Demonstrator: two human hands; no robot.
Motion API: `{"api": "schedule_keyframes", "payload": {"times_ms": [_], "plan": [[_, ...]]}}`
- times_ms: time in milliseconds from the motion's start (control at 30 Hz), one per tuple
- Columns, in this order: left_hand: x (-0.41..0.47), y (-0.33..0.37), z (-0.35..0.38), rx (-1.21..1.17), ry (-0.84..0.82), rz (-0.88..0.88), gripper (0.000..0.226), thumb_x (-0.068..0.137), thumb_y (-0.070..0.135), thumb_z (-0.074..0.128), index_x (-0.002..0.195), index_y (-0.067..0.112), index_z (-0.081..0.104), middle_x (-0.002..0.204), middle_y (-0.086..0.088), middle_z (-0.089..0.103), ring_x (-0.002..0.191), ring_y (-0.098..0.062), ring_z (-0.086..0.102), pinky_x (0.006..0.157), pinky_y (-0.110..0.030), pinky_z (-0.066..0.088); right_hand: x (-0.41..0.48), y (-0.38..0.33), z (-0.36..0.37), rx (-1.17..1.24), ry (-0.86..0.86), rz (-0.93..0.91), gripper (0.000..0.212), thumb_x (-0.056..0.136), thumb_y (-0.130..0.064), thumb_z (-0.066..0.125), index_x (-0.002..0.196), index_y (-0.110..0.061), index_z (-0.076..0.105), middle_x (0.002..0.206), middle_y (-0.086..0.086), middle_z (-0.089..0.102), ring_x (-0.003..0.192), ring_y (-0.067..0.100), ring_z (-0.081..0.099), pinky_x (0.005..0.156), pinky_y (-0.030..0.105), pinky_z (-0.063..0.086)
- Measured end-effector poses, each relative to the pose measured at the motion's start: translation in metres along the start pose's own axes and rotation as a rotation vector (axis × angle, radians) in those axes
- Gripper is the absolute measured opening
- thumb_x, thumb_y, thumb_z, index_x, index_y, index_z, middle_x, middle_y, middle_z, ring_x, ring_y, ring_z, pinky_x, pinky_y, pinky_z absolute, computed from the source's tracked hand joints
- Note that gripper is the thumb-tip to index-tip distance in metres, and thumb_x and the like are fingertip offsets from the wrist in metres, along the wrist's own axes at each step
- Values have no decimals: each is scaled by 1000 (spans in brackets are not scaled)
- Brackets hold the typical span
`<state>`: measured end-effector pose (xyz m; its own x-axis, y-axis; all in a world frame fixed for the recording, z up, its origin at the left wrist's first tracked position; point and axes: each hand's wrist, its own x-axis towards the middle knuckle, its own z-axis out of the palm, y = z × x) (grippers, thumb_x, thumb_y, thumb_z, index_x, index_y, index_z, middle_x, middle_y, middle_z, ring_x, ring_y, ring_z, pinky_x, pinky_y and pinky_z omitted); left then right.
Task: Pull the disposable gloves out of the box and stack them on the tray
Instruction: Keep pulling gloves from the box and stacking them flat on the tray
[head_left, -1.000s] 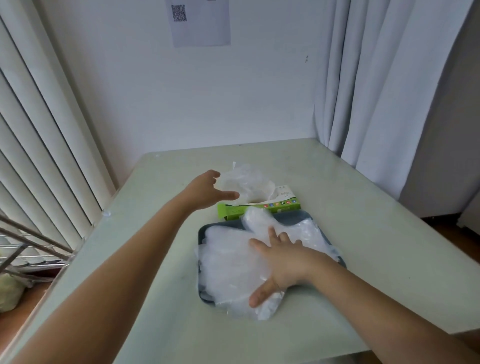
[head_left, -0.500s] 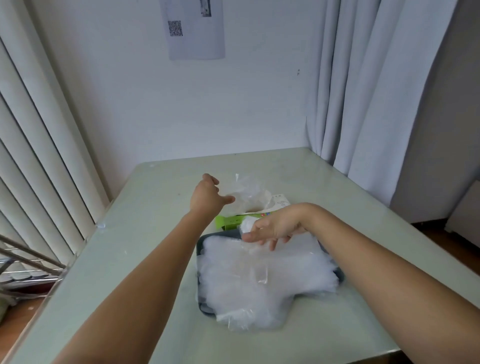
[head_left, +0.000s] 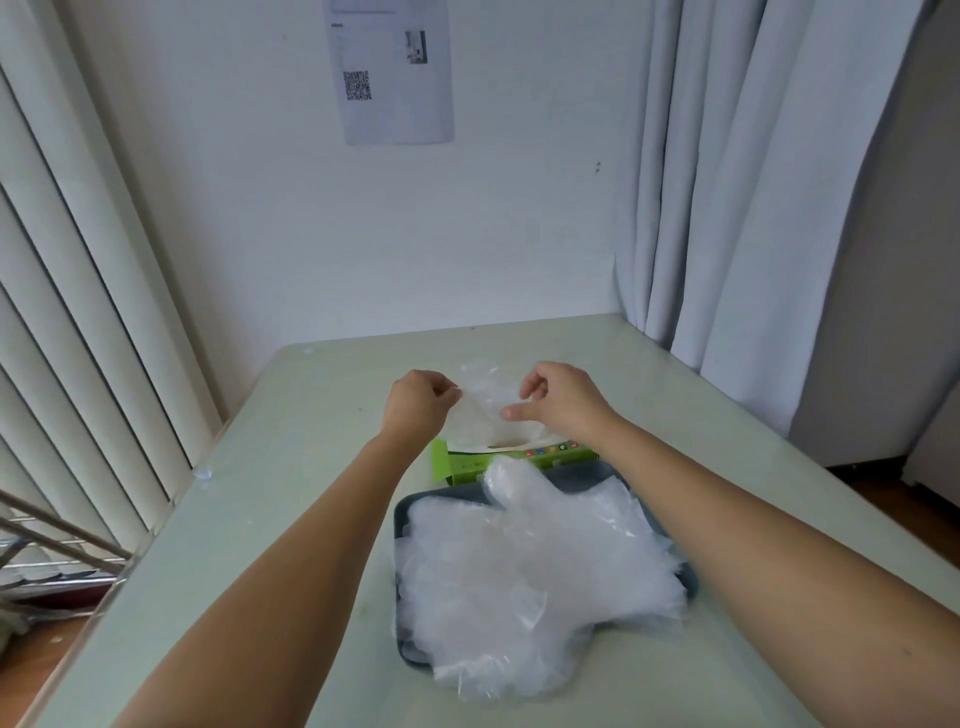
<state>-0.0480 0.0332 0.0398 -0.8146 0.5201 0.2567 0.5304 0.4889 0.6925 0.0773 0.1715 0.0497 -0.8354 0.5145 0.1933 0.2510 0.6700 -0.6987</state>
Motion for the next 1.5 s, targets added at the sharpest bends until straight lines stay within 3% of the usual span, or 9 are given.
{"api": "schedule_keyframes", "payload": {"times_ms": [167,433,567,700,833,1033,1167,1400,1500], "plan": [[13,2,-1,-68,-14,32,17,92,24,62,82,11,68,71,2,61,63,-12,50,51,-16,34,27,-1,15,-179,15,-226,36,70,-24,83,97,-15,60,98,-3,49,84,12,47,76,29,43],[26,-25,-8,-77,-51,2,17,81,18,75,71,15,62,65,3,57,61,-11,49,53,-18,36,64,-2,0,9,96,-229,31,87,-17,68,63,-2,56,62,14,56,58,13,44,58,25,33],[29,-34,-10,-61,-66,-15,13,82,21,75,74,15,66,66,3,60,63,-13,51,58,-22,39,67,1,-12,26,111,-231,13,88,-12,65,87,-3,75,87,-1,71,69,4,58,67,11,40],[29,-30,-20,-128,-247,28,31,81,37,74,107,21,68,94,6,67,90,-10,62,82,-23,44,61,2,-21,65,19,-260,11,78,-6,75,85,-14,77,84,-8,71,71,-12,60,71,2,41],[28,-11,-24,-251,-302,78,62,84,60,49,129,19,59,121,5,61,111,-11,56,100,-30,43,50,6,-18,-42,-190,-252,20,80,-3,71,79,-23,70,88,-19,67,74,2,61,72,14,44],[33,4,-5,-82,-364,90,44,83,53,64,96,13,75,93,-2,70,87,-15,63,78,-27,46,40,10,-10,-109,-244,-289,24,84,-2,64,81,-25,67,91,-10,69,88,10,63,81,22,49],[34,3,1,-123,-268,11,50,85,34,71,52,6,46,53,-2,30,47,-14,25,49,-25,21,39,12,-5,-7,-190,-255,30,87,4,49,80,-24,61,104,3,70,82,15,69,78,31,57],[41,-1,-1,-382,-189,-75,17,78,18,79,81,2,75,77,-8,71,69,-15,62,76,-28,52,38,17,12,-4,-113,-287,28,76,-17,79,93,-26,59,92,-4,66,80,11,60,70,14,45],[43,-4,-2,-442,-171,-88,14,75,17,81,74,6,73,73,-2,72,68,-9,65,73,-20,55,45,18,19,-147,-71,-364,14,81,-14,74,95,-13,71,89,3,66,81,17,60,73,24,45]]}}
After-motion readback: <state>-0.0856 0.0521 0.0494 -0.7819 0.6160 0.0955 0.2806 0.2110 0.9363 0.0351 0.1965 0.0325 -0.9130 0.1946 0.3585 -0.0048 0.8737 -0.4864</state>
